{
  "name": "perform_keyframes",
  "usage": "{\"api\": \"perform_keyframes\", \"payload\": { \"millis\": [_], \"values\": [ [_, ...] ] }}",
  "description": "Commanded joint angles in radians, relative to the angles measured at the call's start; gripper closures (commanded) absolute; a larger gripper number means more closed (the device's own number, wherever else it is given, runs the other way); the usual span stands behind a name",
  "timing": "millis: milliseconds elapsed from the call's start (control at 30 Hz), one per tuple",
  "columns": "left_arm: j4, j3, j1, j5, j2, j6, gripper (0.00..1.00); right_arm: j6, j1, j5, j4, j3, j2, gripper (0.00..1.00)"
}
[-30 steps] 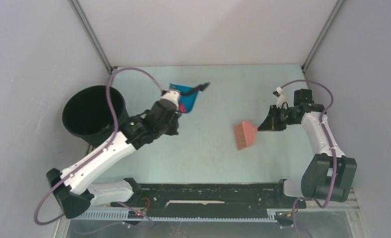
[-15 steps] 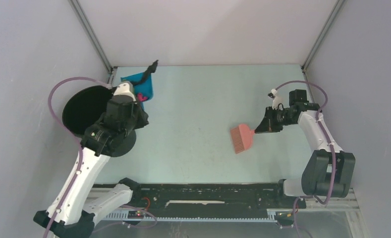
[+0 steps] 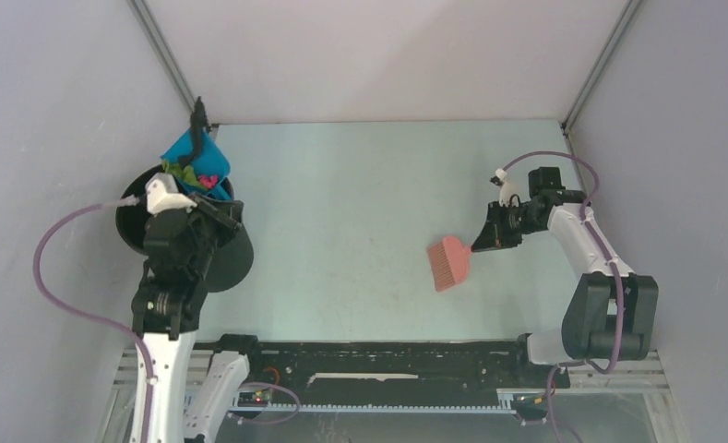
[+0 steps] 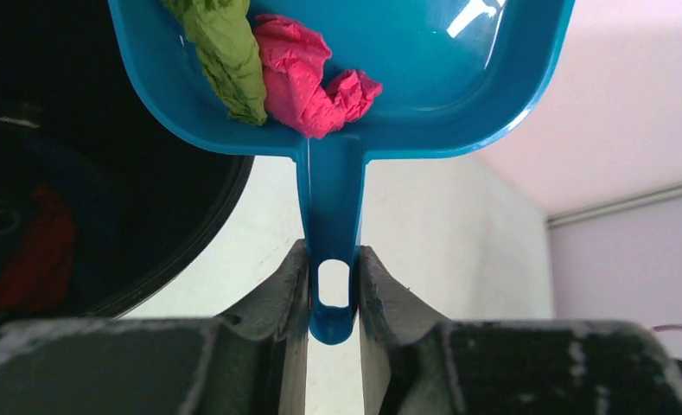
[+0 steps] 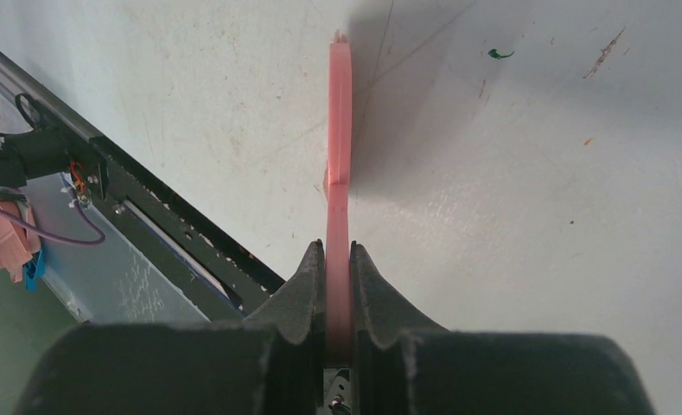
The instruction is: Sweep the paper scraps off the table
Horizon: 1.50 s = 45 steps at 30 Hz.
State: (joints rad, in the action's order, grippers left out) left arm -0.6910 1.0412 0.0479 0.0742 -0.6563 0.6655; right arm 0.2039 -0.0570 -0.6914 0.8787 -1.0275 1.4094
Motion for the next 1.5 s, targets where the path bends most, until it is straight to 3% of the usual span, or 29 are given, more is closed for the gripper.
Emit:
{"api": "perform_keyframes", "payload": {
  "millis": [0,400,633,767,1100,1467],
  "values": [
    [0.205,-0.062,-0.059,-0.051,0.071,0.139,1.00,0.023,0.028,0.014,-0.021,-0.001,0.006,1.00],
    [0.523,-0.256,-0.196,-0.256,0.148,0.488,1.00,0.032,0.041,0.021,-0.008,-0.001,-0.007,1.00],
    [0.936,-0.443,-0.211,-0.356,0.159,0.770,1.00,0.037,0.039,0.023,-0.003,-0.001,-0.005,1.00],
    [1.216,-0.580,-0.212,-0.334,0.170,0.950,1.00,0.040,0.041,0.025,-0.001,-0.002,0.002,1.00],
    [1.576,-0.725,-0.216,-0.207,0.164,1.130,1.00,0.041,0.046,0.033,-0.002,-0.002,0.010,1.00],
    [1.671,-0.792,-0.214,-0.148,0.169,1.205,1.00,0.041,0.050,0.038,-0.001,-0.001,0.018,1.00]
  ]
}}
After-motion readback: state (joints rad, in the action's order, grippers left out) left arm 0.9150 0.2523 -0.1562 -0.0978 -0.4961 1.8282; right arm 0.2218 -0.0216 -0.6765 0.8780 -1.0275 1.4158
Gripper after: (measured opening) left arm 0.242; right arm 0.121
